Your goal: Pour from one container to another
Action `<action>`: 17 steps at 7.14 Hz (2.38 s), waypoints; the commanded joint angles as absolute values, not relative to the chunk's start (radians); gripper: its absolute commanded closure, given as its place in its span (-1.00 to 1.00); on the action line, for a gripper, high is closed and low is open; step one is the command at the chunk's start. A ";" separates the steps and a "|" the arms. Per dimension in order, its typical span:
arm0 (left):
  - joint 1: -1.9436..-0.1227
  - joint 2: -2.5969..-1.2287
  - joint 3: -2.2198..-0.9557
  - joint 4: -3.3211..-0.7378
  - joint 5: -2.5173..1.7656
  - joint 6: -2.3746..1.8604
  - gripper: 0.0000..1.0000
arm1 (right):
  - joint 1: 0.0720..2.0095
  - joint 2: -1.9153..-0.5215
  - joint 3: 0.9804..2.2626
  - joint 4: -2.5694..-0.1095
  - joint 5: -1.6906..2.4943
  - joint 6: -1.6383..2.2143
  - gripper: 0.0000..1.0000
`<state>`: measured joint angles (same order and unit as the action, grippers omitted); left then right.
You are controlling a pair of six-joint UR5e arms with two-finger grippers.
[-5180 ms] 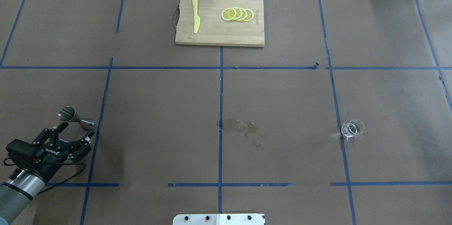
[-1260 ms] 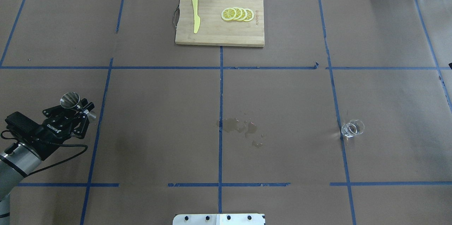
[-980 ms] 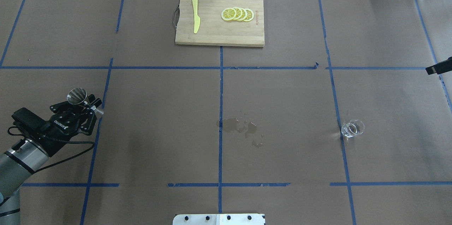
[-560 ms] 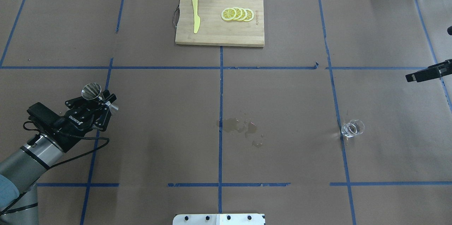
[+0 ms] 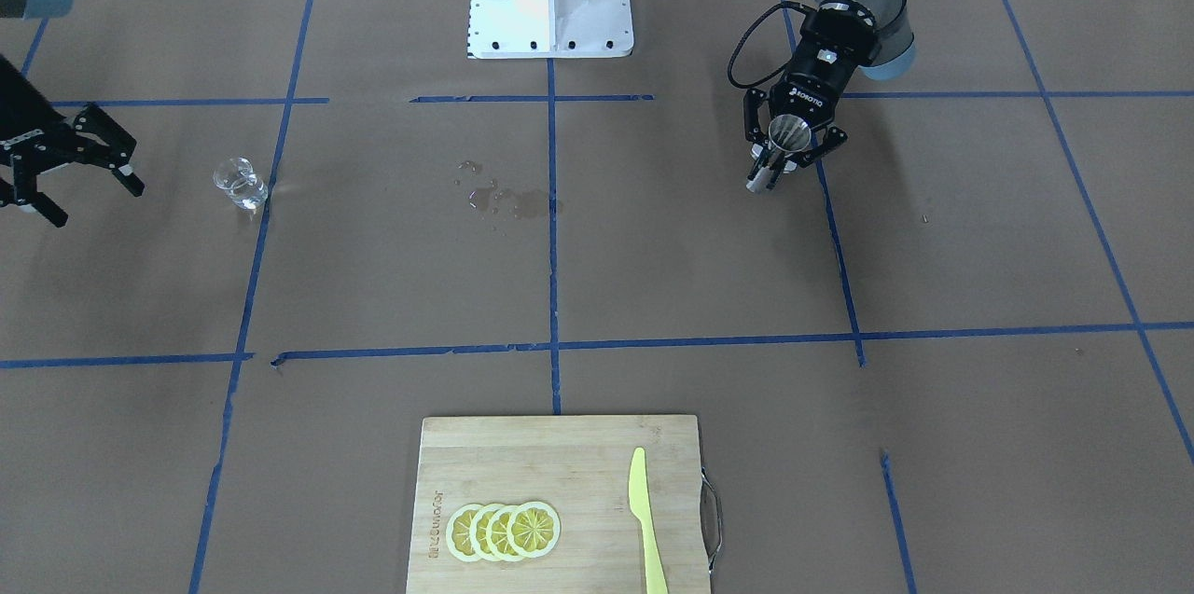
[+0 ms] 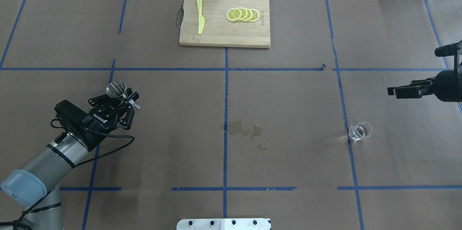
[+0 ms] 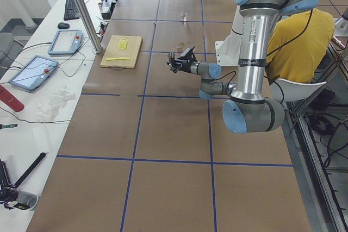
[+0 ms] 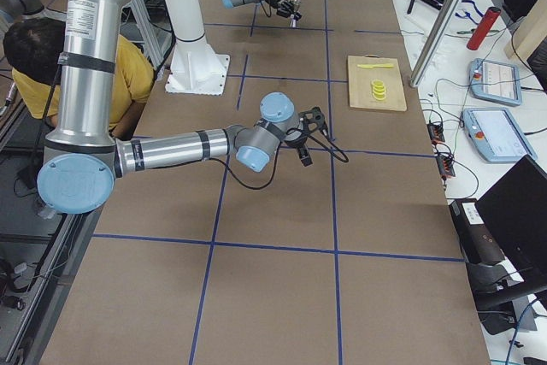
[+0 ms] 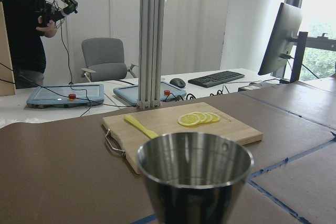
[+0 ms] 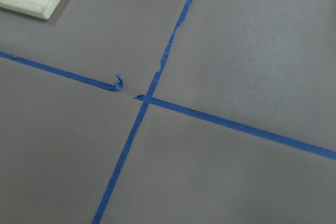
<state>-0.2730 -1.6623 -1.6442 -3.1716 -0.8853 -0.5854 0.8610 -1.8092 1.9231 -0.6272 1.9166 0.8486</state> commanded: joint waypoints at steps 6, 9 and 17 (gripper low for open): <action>-0.278 -1.669 -1.643 -3.169 -0.885 -0.592 1.00 | 0.018 -1.933 2.059 -0.819 0.572 1.478 -1.00; -0.278 -1.671 -1.644 -3.171 -0.884 -0.595 1.00 | -0.054 -1.924 1.971 -0.850 0.433 1.582 -0.99; -0.279 -1.672 -1.652 -3.172 -0.884 -0.597 1.00 | -0.075 -1.861 1.833 -0.853 0.420 1.605 -0.99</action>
